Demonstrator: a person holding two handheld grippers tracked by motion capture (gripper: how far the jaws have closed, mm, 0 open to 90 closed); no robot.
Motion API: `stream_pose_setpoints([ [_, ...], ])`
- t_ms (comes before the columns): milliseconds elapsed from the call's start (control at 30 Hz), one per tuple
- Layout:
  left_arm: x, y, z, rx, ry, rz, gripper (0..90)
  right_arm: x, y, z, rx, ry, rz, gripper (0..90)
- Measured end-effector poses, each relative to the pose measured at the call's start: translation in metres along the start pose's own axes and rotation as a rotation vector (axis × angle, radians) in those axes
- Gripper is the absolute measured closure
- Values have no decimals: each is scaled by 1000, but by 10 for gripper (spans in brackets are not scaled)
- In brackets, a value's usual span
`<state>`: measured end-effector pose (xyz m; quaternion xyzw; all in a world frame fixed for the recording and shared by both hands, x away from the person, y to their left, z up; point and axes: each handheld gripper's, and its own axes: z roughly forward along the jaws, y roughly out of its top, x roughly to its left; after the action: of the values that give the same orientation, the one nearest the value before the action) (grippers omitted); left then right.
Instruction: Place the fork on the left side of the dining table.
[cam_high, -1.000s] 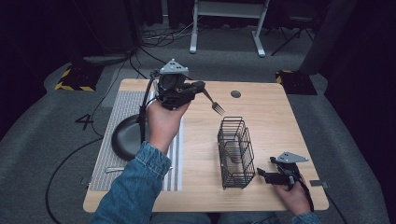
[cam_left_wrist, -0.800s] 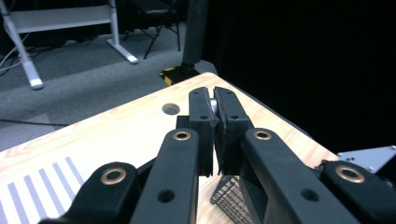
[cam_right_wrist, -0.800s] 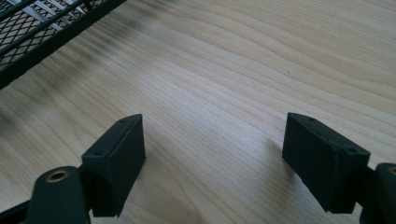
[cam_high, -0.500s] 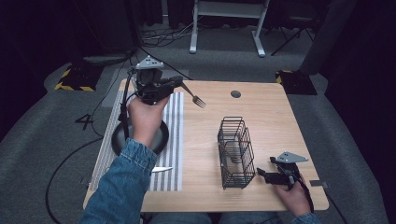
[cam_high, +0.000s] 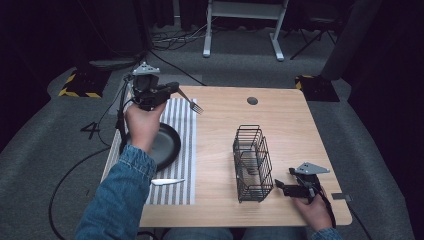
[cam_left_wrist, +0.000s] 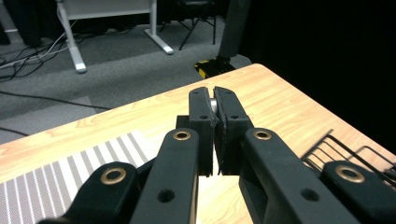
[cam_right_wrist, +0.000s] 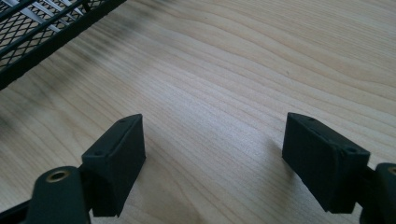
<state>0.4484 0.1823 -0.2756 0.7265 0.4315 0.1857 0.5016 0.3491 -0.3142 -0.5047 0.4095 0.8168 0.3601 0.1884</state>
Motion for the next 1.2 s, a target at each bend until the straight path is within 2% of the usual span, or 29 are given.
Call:
stream_pose_setpoints([
  [33,10,-2,2,-3,13,-17,869,0,0,0,-1,1,0,212],
  [100,12,-3,3,-3,17,-23,869,0,0,0,-1,1,1,212],
  [133,18,-4,10,21,45,-12,869,0,0,0,-1,1,1,212],
  [200,21,-5,12,24,55,-10,869,0,0,0,-1,1,1,212],
  [467,47,-21,33,57,110,-48,869,0,0,0,-1,0,3,215],
  [533,51,-23,34,59,115,-57,869,0,0,0,0,1,2,215],
  [633,61,-32,38,74,125,-96,869,0,0,0,0,0,2,215],
  [767,66,-39,43,103,159,-99,869,0,0,0,0,1,3,215],
  [900,73,-44,46,117,170,-120,869,0,0,0,0,1,4,215],
  [967,76,-46,48,125,163,-141,868,0,0,0,0,1,4,215],
  [1200,80,-49,57,158,155,-169,868,0,0,0,0,0,4,215],
])
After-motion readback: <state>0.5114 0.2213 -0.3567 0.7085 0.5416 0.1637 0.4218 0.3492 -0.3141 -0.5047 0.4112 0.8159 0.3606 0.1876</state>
